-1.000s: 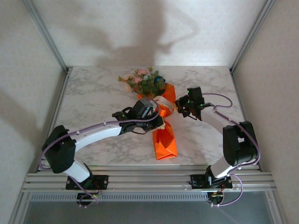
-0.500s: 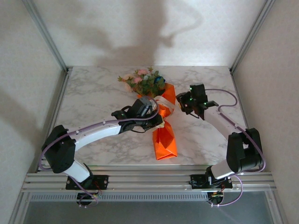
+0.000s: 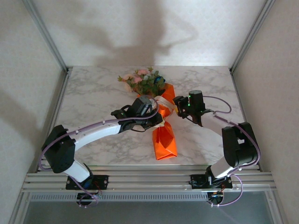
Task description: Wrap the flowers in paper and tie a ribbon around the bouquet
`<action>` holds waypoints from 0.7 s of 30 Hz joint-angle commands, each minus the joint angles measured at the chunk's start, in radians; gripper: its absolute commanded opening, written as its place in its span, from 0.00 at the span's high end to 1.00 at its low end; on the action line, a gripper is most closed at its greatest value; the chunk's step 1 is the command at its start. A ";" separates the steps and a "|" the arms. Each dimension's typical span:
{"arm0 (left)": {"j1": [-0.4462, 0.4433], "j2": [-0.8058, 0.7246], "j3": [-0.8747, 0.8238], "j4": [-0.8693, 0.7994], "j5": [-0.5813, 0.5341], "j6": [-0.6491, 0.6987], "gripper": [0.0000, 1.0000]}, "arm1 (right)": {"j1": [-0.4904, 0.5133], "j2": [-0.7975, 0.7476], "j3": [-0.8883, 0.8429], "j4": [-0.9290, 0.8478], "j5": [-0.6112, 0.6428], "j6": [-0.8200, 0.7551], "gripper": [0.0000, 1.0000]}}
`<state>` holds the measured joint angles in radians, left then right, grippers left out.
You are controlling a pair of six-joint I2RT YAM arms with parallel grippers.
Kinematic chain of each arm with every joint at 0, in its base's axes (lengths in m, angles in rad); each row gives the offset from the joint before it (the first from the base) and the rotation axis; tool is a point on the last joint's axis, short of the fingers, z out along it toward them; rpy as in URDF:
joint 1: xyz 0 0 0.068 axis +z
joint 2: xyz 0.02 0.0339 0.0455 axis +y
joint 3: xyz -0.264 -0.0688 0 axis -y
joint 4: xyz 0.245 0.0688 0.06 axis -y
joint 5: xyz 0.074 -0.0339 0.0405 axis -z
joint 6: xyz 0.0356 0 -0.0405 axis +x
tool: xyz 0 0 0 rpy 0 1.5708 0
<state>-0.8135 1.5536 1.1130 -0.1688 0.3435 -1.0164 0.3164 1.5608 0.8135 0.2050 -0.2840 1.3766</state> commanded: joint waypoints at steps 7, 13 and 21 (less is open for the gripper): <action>0.017 0.013 0.034 -0.021 0.004 0.027 1.00 | -0.003 0.013 0.012 0.040 0.013 0.045 0.86; 0.023 0.015 0.037 -0.022 0.000 0.027 1.00 | -0.003 -0.060 0.044 -0.099 0.081 0.002 1.00; 0.040 0.021 0.034 -0.003 -0.003 0.026 1.00 | 0.091 -0.044 0.458 -0.304 0.005 -0.423 1.00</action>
<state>-0.7841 1.5555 1.1198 -0.1768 0.3431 -1.0122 0.3508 1.5188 1.1156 -0.0490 -0.2329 1.1660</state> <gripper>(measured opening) 0.044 0.056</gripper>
